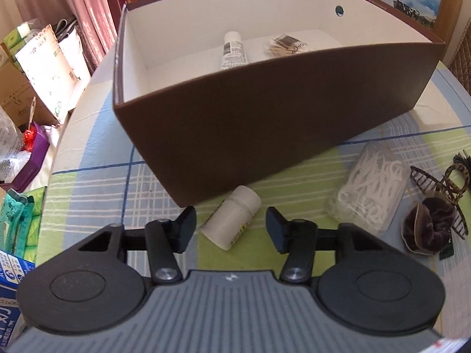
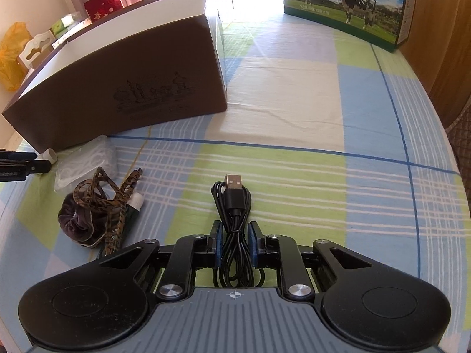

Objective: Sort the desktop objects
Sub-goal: 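Grasp the black USB cable with the right tool while the left tool grasps the white pill bottle, then carry the USB cable and pill bottle with both tools into the brown box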

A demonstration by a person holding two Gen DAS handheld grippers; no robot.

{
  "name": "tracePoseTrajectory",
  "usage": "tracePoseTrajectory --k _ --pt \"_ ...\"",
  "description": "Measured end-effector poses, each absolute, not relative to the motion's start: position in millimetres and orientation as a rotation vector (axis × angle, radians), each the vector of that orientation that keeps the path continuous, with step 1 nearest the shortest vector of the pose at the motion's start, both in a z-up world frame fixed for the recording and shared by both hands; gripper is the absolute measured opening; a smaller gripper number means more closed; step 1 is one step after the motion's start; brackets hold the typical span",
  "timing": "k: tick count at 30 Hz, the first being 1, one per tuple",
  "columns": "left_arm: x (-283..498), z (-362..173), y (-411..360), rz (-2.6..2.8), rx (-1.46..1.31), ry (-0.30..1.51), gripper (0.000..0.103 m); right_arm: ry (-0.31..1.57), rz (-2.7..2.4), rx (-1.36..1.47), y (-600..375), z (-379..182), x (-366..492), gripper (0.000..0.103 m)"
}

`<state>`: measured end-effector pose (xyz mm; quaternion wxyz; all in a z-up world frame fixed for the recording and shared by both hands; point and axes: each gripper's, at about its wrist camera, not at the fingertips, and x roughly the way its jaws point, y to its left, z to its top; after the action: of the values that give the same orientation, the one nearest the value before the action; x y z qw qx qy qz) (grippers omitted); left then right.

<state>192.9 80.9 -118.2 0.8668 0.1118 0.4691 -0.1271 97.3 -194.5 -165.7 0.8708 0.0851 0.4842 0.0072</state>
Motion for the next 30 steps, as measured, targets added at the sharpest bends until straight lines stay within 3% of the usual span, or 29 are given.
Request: tracePoseTrajectory --k 3,23,26,28,30 --pt "191.8 -122.0 80.2 -0.279 0.209 1.008 0.022 1.011 0.018 0.176 -195.5 -166.2 98.2 0.015" --pt "176.1 -121.8 66.0 -0.270 0.172 1.023 0.023 0.969 0.017 0.034 -177.6 -173.5 111.6 0.015" --pt "168.8 -121.1 63.2 -0.271 0.170 1.026 0.023 0.962 0.022 0.022 -174.6 -175.1 115.0 0.023" --pt "164.5 -120.5 59.7 -0.275 0.169 1.029 0.023 0.960 0.034 0.020 -172.1 -176.1 116.4 0.036" --pt "159.2 -120.2 58.1 -0.277 0.174 1.028 0.023 0.953 0.036 -0.008 -167.6 -177.7 118.5 0.036"
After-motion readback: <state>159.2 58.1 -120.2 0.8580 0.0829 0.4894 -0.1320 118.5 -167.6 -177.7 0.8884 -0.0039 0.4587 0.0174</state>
